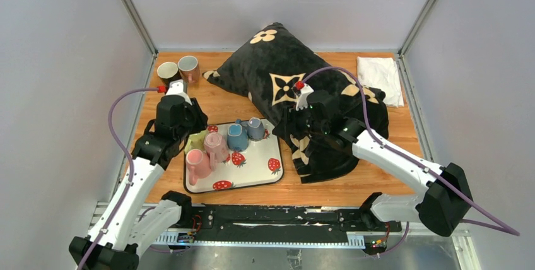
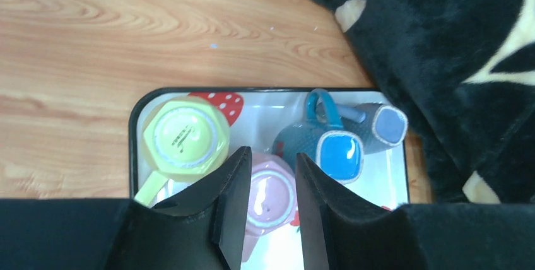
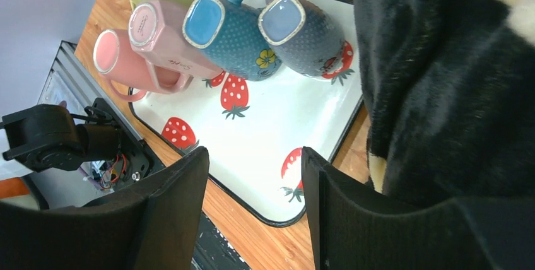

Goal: Turn the mug right side up
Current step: Move the cup to the tray.

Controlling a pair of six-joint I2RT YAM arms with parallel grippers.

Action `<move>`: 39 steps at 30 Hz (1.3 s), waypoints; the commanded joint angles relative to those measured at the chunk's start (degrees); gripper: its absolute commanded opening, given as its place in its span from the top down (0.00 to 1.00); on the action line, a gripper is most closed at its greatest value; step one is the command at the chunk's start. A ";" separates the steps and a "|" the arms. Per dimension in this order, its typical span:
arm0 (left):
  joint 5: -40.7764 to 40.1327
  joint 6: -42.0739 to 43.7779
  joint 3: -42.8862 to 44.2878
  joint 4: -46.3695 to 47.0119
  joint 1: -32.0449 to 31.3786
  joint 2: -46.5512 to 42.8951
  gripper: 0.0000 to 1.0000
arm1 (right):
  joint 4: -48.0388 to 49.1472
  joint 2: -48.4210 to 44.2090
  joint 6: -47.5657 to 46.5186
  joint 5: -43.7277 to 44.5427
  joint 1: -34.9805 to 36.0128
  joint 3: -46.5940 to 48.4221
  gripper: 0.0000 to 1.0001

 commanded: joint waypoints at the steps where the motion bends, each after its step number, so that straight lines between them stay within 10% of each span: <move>1: -4.16 -1.09 -0.31 -6.24 -0.45 -1.34 0.62 | 2.02 1.75 0.39 -3.18 1.51 3.18 0.40; 14: -9.87 -10.84 2.50 -21.42 -0.45 -1.49 0.50 | 0.77 2.58 0.30 -3.07 1.78 3.16 0.40; 22: -9.40 -14.79 0.38 -25.33 -0.36 -3.19 0.01 | -0.13 1.29 0.50 -1.96 1.86 2.30 0.40; 39: 2.20 -14.24 -8.03 -17.79 -0.44 -3.18 0.00 | 1.02 1.56 1.47 -4.10 1.83 1.29 0.40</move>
